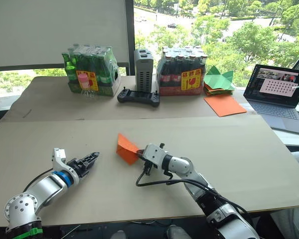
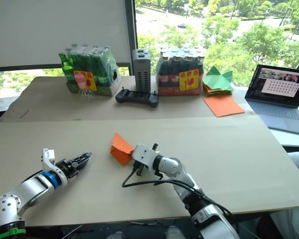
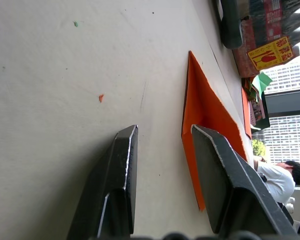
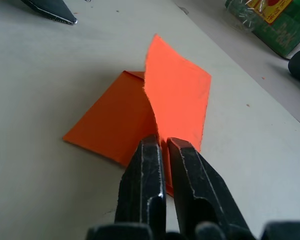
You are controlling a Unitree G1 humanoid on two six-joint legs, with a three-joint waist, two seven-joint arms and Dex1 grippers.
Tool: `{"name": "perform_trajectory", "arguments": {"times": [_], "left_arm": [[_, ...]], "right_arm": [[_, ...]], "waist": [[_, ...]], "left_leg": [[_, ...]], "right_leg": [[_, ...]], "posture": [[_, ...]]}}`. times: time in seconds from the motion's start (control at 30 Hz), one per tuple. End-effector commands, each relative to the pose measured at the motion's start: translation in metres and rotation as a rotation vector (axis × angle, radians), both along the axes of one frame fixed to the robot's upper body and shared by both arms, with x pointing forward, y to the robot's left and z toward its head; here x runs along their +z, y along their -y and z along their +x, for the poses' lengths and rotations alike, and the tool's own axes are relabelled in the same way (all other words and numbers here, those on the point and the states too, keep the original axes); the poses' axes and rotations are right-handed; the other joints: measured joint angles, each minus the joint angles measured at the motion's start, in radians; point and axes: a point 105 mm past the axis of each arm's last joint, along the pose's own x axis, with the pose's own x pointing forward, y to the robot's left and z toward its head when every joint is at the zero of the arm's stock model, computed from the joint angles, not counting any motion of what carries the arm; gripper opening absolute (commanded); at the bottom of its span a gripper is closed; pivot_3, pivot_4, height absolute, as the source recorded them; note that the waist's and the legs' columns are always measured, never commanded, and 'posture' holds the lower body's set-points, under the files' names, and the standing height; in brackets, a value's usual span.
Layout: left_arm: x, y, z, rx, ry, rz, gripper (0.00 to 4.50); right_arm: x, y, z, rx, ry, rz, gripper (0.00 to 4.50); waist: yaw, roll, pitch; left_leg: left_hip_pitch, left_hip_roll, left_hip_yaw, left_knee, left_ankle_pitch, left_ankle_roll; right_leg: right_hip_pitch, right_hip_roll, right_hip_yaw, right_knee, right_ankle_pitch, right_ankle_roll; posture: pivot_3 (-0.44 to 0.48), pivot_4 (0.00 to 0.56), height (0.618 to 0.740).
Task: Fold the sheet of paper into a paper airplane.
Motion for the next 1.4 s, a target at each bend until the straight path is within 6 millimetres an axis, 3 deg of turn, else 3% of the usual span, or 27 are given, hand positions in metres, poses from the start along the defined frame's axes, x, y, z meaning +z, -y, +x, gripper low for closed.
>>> {"name": "perform_trajectory", "arguments": {"times": [0.03, 0.27, 0.47, 0.73, 0.93, 1.2, 1.37, 1.4], "left_arm": [[0.008, 0.001, 0.001, 0.0, 0.037, 0.0, 1.8], [0.006, -0.001, 0.0, 0.0, 0.032, 0.005, 1.8], [0.001, -0.005, -0.002, 0.008, 0.018, 0.011, 1.8], [-0.004, -0.005, -0.001, 0.0, 0.007, 0.016, 1.8], [-0.004, -0.005, 0.001, -0.016, 0.01, 0.023, 1.8], [0.005, -0.006, -0.001, -0.101, 0.053, 0.088, 1.8], [0.017, -0.005, -0.003, -0.205, 0.132, 0.253, 1.8], [0.022, -0.005, -0.001, -0.218, 0.159, 0.274, 1.55]], "right_arm": [[0.015, -0.005, 0.0, 0.031, 0.088, -0.001, 0.01], [0.026, -0.001, -0.001, 0.051, 0.217, -0.035, 0.01], [0.06, 0.018, -0.005, 0.104, 0.26, 0.049, 0.01], [0.073, 0.037, -0.036, 0.285, 0.238, 0.039, 0.01], [0.056, 0.041, -0.063, 0.431, 0.228, -0.049, 0.01], [0.028, 0.035, -0.059, 0.447, 0.257, -0.145, 0.01], [0.019, 0.034, -0.058, 0.457, 0.27, -0.172, 0.01], [0.018, 0.033, -0.058, 0.458, 0.27, -0.171, 0.0]], "waist": [[0.0, 0.0, 0.0], [0.0, 0.0, 0.0], [0.001, 0.0, 0.0], [0.001, 0.0, 0.0], [0.001, 0.0, 0.0], [0.001, 0.0, 0.0], [0.001, 0.0, 0.0], [0.001, 0.0, 0.0]], "left_leg": [[0.0, 0.0, 0.0, 0.0, 0.0, 0.0], [0.0, 0.0, 0.0, 0.0, 0.0, 0.0], [0.0, 0.0, 0.0, 0.0, 0.0, 0.0], [0.0, 0.0, 0.0, 0.0, 0.0, 0.0], [0.002, 0.0, 0.0, 0.0, 0.0, 0.0], [0.002, 0.0, 0.001, 0.0, 0.0, 0.0], [0.001, 0.0, 0.001, 0.0, 0.0, 0.0], [0.001, 0.0, 0.001, 0.0, 0.0, 0.0]], "right_leg": [[0.0, 0.0, 0.0, 0.0, 0.0, 0.0], [0.0, 0.0, 0.0, 0.0, 0.0, 0.0], [0.0, 0.0, 0.0, 0.0, 0.0, 0.0], [0.001, 0.0, 0.0, 0.0, 0.0, 0.0], [0.002, 0.0, 0.0, 0.0, 0.0, 0.0], [0.002, 0.0, 0.0, 0.0, 0.0, 0.0], [0.001, 0.0, 0.0, 0.0, 0.0, 0.0], [0.001, 0.0, 0.0, -0.001, 0.0, 0.0]], "posture": [[0.0, 0.15, 0.74], [0.0, 0.15, 0.74], [0.0, 0.15, 0.74], [0.0, 0.15, 0.74], [0.0, 0.15, 0.74], [0.0, 0.15, 0.74], [0.0, 0.15, 0.74], [0.0, 0.15, 0.74]]}}
